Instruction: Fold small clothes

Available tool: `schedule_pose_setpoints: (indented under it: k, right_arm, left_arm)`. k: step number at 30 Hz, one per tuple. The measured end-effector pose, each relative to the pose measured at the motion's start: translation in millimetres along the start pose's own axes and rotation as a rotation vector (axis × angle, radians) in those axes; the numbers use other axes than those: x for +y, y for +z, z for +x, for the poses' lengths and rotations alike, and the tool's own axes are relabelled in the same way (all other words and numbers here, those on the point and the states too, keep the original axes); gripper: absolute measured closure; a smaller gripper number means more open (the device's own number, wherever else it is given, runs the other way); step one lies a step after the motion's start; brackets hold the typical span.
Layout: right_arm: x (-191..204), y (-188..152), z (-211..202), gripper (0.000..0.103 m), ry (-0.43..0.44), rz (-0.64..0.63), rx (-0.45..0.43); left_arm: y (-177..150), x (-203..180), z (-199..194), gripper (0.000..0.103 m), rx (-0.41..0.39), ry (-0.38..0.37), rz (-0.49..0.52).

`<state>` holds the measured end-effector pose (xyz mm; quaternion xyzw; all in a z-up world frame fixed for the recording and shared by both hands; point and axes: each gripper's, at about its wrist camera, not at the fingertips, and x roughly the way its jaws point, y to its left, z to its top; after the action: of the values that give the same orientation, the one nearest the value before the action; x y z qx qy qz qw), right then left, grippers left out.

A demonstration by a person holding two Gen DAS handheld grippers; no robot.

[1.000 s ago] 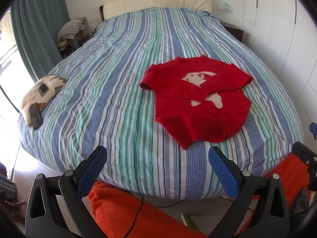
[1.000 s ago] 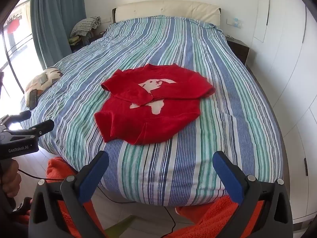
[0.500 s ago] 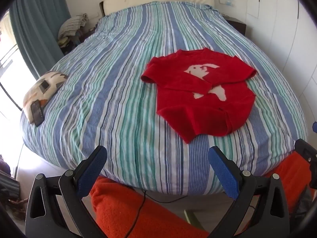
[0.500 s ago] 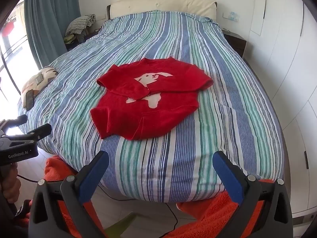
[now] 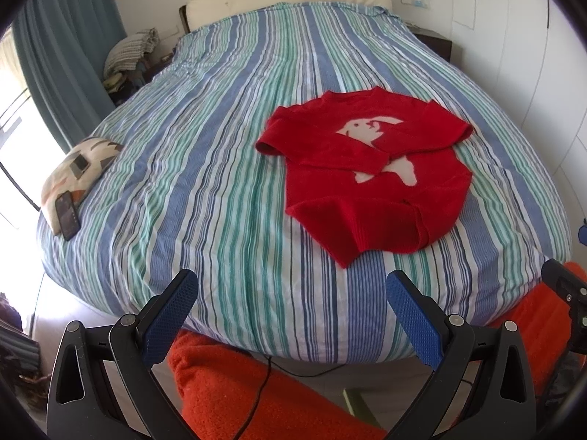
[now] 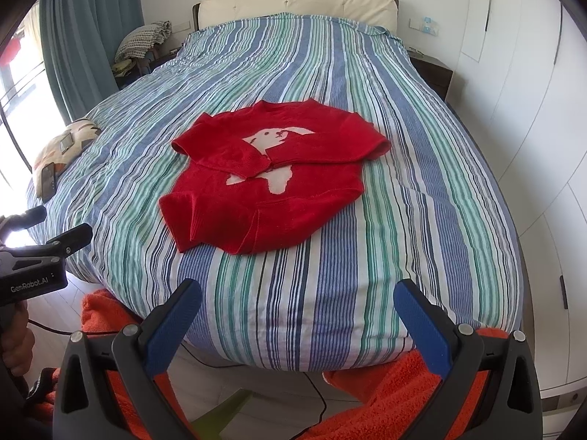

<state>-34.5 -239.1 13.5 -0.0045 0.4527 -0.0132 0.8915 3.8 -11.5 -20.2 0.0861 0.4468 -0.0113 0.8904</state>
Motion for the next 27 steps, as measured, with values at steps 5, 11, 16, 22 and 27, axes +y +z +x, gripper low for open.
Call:
schedule_pose_setpoints:
  k: [5, 11, 16, 22, 27]
  right_arm:
    - [1.3, 0.8, 1.3, 0.000, -0.005, -0.004, -0.002]
    - [1.1, -0.6, 4.1, 0.000, -0.006, 0.001, 0.010]
    - [3.6, 0.6, 4.7, 0.000, -0.021, -0.004, 0.011]
    - [5.1, 2.5, 3.6, 0.000, -0.023, -0.005, 0.009]
    - [7.1, 2.6, 6.2, 0.000, -0.018, -0.007, 0.023]
  left_arm:
    - [1.0, -2.2, 2.1, 0.001, 0.003, 0.001, 0.005]
    - [1.1, -5.0, 1.3, 0.001, 0.004, -0.006, 0.010]
    - [0.9, -5.0, 2.5, 0.001, 0.009, -0.014, 0.010]
    - [0.2, -5.0, 1.2, 0.001, 0.010, -0.028, 0.005]
    - [-0.2, -5.3, 1.6, 0.001, 0.016, -0.040, 0.004]
